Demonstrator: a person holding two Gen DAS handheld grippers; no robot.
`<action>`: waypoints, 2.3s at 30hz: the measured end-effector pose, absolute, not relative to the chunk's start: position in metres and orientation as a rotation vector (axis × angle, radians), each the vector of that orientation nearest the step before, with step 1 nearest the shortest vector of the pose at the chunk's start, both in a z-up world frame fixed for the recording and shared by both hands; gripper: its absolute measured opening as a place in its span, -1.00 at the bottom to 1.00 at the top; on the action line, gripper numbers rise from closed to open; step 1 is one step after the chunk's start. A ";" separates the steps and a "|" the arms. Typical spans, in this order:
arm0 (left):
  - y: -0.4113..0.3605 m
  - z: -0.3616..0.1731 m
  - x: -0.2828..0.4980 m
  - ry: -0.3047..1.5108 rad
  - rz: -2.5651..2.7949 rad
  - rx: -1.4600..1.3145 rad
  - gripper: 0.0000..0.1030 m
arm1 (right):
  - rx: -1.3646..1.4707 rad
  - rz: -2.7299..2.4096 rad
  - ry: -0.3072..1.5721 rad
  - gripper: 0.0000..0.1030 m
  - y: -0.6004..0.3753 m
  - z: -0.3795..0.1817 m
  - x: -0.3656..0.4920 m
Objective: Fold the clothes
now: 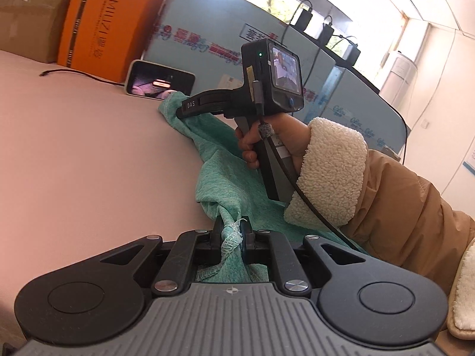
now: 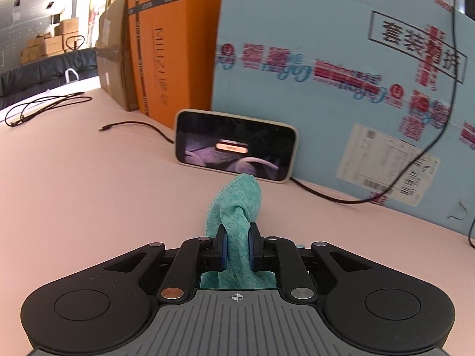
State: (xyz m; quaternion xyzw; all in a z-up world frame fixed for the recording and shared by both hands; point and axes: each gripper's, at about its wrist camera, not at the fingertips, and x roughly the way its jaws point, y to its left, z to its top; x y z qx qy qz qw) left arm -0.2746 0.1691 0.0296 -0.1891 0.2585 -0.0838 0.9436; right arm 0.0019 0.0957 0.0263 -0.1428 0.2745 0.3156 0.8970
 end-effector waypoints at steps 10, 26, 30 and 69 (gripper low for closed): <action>0.171 0.042 -0.294 0.505 -0.158 -0.351 -0.83 | -0.281 0.807 0.580 -0.62 0.147 0.019 -0.016; 0.179 0.034 -0.308 0.525 -0.064 -0.300 -0.56 | 0.007 0.644 0.636 0.36 -0.060 0.059 -0.024; 0.180 0.044 -0.306 0.509 -0.029 -0.268 -0.26 | 0.064 0.508 0.608 0.36 -0.146 0.069 -0.036; 0.141 0.035 -0.104 0.769 -0.054 -0.036 0.56 | -0.052 0.699 0.761 -0.72 -0.116 0.023 -0.002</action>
